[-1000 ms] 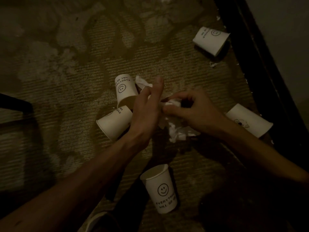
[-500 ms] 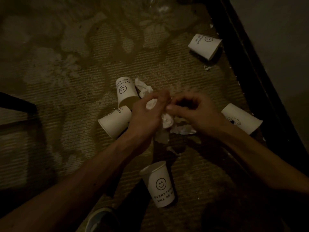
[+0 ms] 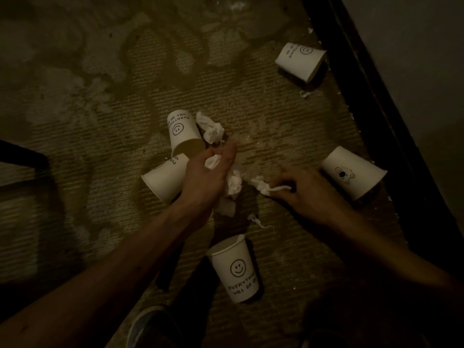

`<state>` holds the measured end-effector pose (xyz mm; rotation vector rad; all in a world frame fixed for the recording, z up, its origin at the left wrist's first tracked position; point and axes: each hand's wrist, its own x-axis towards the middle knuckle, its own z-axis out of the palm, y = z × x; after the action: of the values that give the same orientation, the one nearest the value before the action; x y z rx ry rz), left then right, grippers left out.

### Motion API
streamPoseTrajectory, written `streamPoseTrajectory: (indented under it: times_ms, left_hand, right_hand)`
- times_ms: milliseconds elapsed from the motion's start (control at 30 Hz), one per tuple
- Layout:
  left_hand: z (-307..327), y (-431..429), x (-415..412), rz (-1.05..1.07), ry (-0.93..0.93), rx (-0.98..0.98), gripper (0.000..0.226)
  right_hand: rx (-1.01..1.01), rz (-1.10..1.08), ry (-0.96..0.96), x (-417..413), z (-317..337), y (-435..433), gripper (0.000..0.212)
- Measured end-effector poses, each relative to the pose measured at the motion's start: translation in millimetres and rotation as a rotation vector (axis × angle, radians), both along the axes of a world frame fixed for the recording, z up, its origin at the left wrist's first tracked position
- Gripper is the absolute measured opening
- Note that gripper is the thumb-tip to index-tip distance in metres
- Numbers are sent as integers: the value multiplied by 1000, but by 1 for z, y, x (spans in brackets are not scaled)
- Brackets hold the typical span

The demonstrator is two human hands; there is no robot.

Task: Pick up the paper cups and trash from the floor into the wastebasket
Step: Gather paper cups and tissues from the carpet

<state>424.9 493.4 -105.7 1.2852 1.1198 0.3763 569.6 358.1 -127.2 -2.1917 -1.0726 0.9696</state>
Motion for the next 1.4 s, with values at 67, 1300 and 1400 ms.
streamPoseTrajectory:
  times_ms: [67, 1300, 1400]
  left_hand:
    - [-2, -1, -3, -7, 16, 20, 29]
    - [21, 39, -36, 50, -4, -122, 27]
    - [19, 40, -38, 60, 22, -122, 27]
  right_hand:
    - [80, -136, 196, -7, 11, 3, 10]
    - [255, -173, 84, -17, -34, 140, 10]
    - [260, -312, 433, -19, -14, 120, 16]
